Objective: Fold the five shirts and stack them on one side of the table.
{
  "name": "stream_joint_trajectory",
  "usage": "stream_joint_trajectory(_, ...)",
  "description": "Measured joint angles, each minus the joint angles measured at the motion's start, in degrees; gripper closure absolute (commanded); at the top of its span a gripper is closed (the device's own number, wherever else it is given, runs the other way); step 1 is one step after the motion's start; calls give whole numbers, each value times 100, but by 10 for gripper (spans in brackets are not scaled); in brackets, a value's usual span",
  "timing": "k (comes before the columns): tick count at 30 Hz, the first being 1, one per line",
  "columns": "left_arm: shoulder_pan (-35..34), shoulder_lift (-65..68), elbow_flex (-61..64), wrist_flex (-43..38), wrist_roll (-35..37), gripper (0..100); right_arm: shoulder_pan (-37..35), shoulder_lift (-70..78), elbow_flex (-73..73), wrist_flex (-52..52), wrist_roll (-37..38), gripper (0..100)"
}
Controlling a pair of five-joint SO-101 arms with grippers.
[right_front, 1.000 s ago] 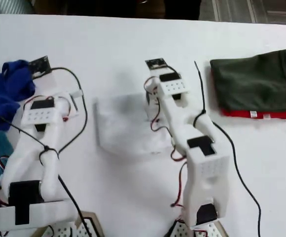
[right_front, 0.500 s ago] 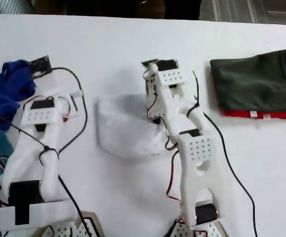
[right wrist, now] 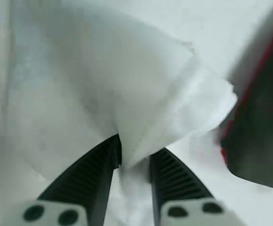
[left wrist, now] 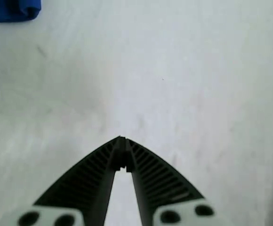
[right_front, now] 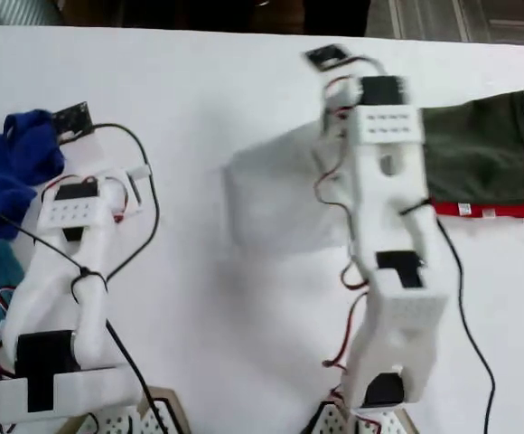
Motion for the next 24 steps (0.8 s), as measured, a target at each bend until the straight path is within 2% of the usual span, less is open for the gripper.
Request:
stream_joint_trajectory(10, 9, 0, 0, 0, 0, 975, 923, -1433, 0, 0, 1134, 978)
stream_joint_trajectory(16, 9, 0, 0, 0, 0, 975, 1697, -1609, 0, -53, 1820, 978)
stream_joint_trajectory(24, 9, 0, 0, 0, 0, 975, 2620, -1547, 0, -1213, 2418, 978)
